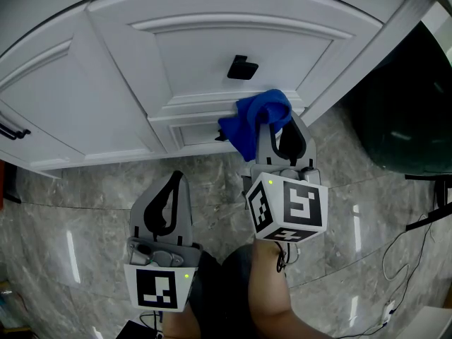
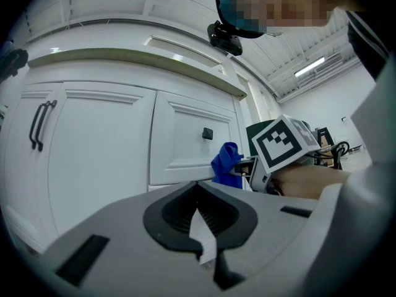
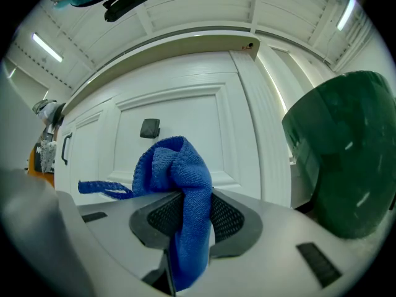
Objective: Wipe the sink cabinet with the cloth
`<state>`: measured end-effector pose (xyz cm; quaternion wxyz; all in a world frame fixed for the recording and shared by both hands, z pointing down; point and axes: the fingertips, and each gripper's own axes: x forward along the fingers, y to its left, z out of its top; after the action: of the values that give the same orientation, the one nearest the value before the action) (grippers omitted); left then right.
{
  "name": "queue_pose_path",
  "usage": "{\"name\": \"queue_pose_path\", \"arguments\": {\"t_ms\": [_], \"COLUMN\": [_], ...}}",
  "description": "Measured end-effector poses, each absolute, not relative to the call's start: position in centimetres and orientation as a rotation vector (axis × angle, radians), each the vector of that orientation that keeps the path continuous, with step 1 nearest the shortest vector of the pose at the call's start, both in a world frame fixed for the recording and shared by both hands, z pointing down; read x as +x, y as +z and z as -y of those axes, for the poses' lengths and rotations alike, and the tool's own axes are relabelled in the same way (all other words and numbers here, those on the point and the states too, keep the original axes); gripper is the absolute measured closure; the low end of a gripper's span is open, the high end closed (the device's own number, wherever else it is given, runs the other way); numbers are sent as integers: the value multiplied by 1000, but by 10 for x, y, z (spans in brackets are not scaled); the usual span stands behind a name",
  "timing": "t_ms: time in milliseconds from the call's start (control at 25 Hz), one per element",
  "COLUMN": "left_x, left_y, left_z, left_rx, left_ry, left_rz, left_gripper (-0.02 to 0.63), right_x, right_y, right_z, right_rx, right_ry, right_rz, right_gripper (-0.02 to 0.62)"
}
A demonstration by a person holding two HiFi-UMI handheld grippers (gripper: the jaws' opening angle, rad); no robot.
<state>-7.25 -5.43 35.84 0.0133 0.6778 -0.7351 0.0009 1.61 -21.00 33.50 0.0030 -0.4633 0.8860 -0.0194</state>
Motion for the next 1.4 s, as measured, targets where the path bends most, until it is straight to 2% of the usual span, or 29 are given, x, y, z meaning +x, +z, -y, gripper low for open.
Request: {"name": "queue_pose_path", "arguments": {"t_ms": [1400], "left_x": [-69], "left_y": [365], "left_z": [62], "left_rx": [2124], "left_ry": [24], "left_rz": [2270], "left_gripper": [606], "right_x": [58], "right_y": [336], "right_z": [232], "right_rx": [-1607], "right_ry": [-60], "right_rz": [-2640], "right_gripper": [479]}}
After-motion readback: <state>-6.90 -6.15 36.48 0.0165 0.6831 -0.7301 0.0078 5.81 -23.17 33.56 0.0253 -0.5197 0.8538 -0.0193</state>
